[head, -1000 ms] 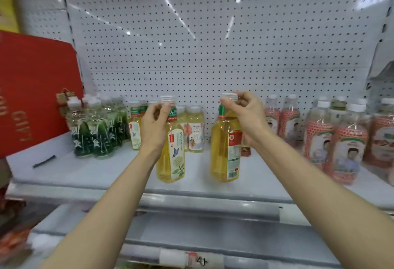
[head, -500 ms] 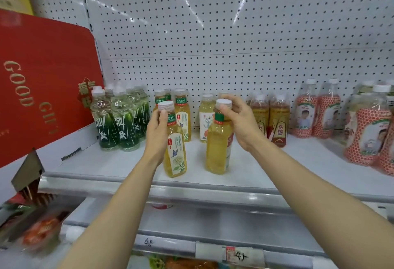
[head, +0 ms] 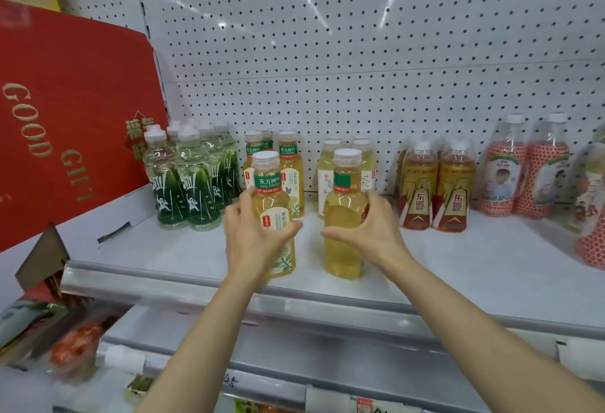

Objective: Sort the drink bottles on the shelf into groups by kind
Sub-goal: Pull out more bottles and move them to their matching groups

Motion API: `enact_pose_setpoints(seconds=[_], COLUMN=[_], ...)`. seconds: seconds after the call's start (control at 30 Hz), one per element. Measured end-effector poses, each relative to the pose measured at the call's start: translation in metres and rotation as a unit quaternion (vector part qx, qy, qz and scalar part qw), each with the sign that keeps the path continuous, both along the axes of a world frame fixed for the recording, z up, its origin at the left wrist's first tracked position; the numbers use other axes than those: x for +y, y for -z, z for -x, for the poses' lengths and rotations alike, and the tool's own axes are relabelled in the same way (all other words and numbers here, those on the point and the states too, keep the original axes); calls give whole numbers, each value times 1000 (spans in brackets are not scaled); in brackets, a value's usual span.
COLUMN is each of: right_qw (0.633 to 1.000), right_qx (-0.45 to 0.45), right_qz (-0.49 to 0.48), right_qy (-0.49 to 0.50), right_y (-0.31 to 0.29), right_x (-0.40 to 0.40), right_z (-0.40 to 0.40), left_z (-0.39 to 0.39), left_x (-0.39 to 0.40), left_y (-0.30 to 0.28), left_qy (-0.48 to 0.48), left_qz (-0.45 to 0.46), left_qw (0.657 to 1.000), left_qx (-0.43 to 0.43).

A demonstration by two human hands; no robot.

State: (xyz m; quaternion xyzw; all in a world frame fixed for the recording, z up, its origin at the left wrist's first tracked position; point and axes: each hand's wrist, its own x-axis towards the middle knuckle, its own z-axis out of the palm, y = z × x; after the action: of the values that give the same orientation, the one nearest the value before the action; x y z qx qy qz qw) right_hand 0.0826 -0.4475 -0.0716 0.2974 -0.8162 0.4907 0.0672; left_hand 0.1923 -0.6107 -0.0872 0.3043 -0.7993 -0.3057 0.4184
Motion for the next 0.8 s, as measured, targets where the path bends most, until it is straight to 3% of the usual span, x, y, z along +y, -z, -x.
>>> enact_pose_setpoints(seconds=[0.1, 0.23, 0.3, 0.43, 0.67, 0.8], right_qw=[994, 955, 966, 994, 981, 980], right_qx=[-56, -173, -152, -79, -142, -145], right_qz=[51, 96, 61, 65, 105, 125], right_qy=[-74, -222, -200, -48, -75, -60], right_y=[-1, 6, 15, 28, 20, 21], right_x=[5, 9, 2, -19, -65, -97], right_z=[3, 13, 9, -3, 0, 6], left_z=[3, 7, 8, 11, 25, 21], left_x=[-12, -31, -38, -46, -82, -100], left_y=[0, 2, 8, 19, 14, 24], left_qy=[8, 23, 33, 50, 59, 114], left_qz=[17, -17, -32, -71, -92, -129], left_qw=[1000, 999, 998, 996, 994, 985], left_qx=[-3, 29, 35, 38, 9, -24])
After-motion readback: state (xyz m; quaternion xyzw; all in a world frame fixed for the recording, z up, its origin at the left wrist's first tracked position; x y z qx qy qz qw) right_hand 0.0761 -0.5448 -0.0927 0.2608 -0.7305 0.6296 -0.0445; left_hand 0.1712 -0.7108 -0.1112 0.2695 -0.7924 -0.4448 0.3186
